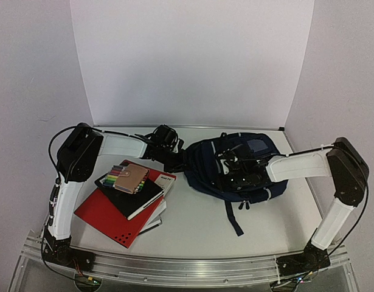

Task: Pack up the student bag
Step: Unzip the student bag at the center of the board.

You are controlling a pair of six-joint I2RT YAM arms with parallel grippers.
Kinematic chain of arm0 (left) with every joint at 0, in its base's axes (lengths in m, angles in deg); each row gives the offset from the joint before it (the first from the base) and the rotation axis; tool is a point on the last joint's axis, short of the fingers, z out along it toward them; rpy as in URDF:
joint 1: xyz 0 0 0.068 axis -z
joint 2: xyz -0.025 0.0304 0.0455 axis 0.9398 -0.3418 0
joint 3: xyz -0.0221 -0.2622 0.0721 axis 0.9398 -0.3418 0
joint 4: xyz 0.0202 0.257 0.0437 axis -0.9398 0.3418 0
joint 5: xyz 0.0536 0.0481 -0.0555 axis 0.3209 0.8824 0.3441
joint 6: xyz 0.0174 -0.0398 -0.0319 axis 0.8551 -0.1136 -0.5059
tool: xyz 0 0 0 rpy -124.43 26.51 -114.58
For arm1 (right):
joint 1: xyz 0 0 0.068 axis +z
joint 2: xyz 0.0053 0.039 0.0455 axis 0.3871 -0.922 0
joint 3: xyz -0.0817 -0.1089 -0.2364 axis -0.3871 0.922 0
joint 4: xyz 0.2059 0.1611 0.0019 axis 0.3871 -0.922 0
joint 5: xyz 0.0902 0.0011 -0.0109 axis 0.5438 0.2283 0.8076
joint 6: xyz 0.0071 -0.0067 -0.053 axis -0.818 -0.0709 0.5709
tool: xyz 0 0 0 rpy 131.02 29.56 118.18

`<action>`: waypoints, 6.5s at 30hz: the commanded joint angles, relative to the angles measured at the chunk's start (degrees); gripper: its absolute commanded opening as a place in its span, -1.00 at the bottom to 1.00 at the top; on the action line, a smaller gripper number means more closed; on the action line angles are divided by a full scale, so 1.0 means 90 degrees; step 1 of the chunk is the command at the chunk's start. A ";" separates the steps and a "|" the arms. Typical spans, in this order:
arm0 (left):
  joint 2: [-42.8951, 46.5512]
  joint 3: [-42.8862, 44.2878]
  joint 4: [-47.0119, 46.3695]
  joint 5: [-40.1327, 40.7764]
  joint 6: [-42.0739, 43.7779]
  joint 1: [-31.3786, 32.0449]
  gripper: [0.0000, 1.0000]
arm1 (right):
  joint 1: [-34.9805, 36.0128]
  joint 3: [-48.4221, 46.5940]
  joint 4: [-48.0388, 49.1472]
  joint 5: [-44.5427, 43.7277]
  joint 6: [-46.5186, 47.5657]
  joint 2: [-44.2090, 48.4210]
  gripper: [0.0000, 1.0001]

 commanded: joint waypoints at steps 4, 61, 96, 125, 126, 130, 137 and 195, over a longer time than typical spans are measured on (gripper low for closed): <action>0.0150 0.0134 -0.0209 -0.0276 -0.0017 0.0103 -0.99 | 0.0024 -0.0095 -0.0162 0.0092 -0.0010 -0.0218 -0.64; 0.0412 -0.0067 -0.0305 -0.0087 0.0235 0.0383 -1.00 | 0.0139 -0.0703 -0.0495 0.0210 -0.0823 0.0002 -0.85; 0.2724 -0.0447 -0.0246 -0.0697 0.2084 0.0381 -1.00 | 0.0169 0.0392 -0.0777 0.1406 -0.0713 0.2378 -0.68; 0.2816 -0.0252 -0.0031 -0.0503 0.1587 0.0303 -1.00 | 0.0294 0.1022 -0.0032 0.1060 -0.0598 0.2404 -0.68; 0.2813 -0.0245 -0.0038 -0.0506 0.1576 0.0298 -1.00 | 0.0313 0.1048 -0.0017 0.1026 -0.0610 0.2408 -0.68; 0.2788 -0.0209 -0.0049 -0.0531 0.1547 0.0296 -1.00 | 0.0371 0.1075 0.0034 0.0889 -0.0641 0.2281 -0.68; 0.2821 -0.0251 -0.0045 -0.0681 0.1584 0.0296 -1.00 | 0.0451 0.0978 0.0136 0.0208 -0.0822 0.1927 -0.62; 0.2227 -0.0940 -0.0182 -0.1326 0.1877 0.0986 -1.00 | 0.0457 0.0736 0.1603 0.0487 -0.4090 0.2017 -1.00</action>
